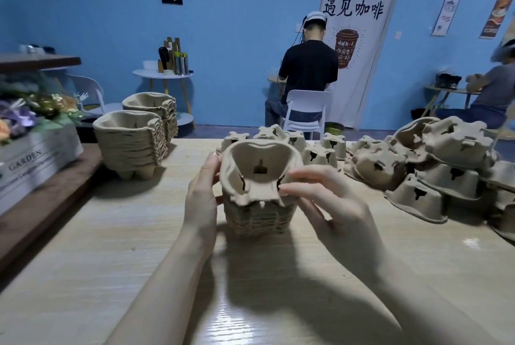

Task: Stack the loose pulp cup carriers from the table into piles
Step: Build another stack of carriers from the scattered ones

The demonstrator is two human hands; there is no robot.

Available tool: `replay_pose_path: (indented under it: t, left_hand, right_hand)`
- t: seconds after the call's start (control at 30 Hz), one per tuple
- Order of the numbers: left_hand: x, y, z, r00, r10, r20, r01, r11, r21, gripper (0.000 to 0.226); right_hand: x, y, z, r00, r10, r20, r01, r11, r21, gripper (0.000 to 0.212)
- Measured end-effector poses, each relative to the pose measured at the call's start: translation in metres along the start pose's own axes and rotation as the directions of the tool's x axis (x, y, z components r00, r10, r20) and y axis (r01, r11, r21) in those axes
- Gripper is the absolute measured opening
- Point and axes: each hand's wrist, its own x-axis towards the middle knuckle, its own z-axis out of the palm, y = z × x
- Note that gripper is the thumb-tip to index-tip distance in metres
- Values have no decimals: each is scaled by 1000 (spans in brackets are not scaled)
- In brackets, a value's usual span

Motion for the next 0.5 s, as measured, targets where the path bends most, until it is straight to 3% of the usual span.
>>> replay_pose_path:
  t: [0.23,0.37,0.5]
  left_hand:
    - [-1,-5,-1,989,77,125,-83,995,48,32]
    - [-1,-6,-3,978,107,181,-118,992,47,33]
    - [-1,-5,-4,987,90,134,-96,995,40,36]
  right_hand:
    - [-14,0,5,999,8,-38,-7,1000,13,30]
    - [-22,4,6,986,168,-7,-165,975,147,38]
    - [-23,2,10,955,297,24,-291,914,284,40]
